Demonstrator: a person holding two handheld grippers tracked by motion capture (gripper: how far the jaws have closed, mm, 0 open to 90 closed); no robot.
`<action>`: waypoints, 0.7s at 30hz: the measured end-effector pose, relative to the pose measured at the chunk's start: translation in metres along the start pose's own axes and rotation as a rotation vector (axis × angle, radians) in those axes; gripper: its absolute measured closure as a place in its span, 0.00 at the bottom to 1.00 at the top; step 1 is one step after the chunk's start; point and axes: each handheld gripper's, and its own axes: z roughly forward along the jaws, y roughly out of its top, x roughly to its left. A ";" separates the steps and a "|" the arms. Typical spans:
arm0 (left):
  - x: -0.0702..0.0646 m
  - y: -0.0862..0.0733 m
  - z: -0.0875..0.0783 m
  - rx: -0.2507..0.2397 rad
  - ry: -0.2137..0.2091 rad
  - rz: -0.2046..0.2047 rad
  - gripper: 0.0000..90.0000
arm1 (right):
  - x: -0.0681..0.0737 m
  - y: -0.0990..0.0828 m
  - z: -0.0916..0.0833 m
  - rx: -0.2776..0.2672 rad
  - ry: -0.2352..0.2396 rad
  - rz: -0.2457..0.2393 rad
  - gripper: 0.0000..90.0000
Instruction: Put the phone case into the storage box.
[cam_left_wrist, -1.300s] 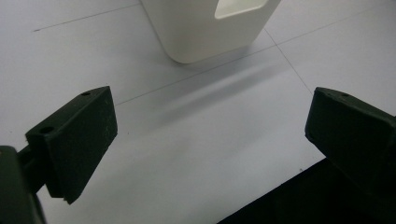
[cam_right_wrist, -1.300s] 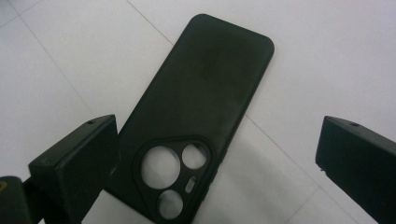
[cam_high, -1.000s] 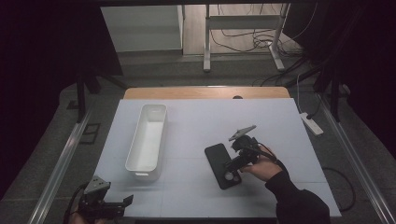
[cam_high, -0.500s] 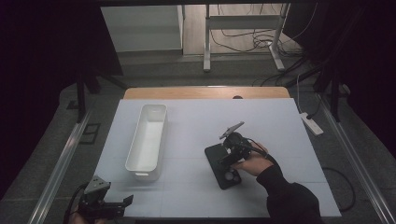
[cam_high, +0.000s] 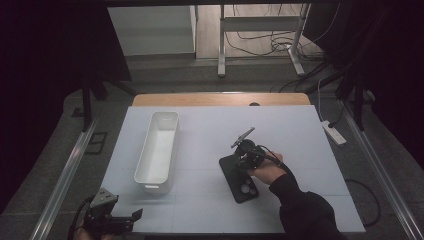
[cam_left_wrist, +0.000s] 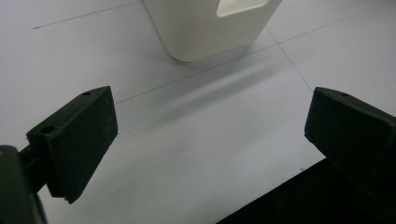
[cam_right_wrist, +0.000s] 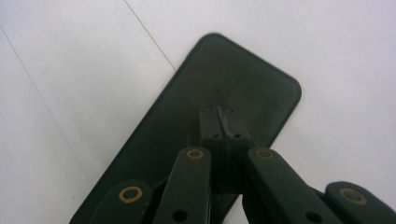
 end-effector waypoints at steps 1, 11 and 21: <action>0.000 0.000 0.000 0.000 0.000 0.000 0.04 | 0.001 0.002 0.001 -0.007 0.010 0.004 1.00; 0.000 0.000 0.000 0.001 -0.003 0.001 0.04 | 0.007 0.021 0.012 -0.014 0.029 -0.046 1.00; 0.000 0.000 0.000 0.000 0.001 0.003 0.04 | 0.018 0.042 0.032 0.003 0.038 -0.104 1.00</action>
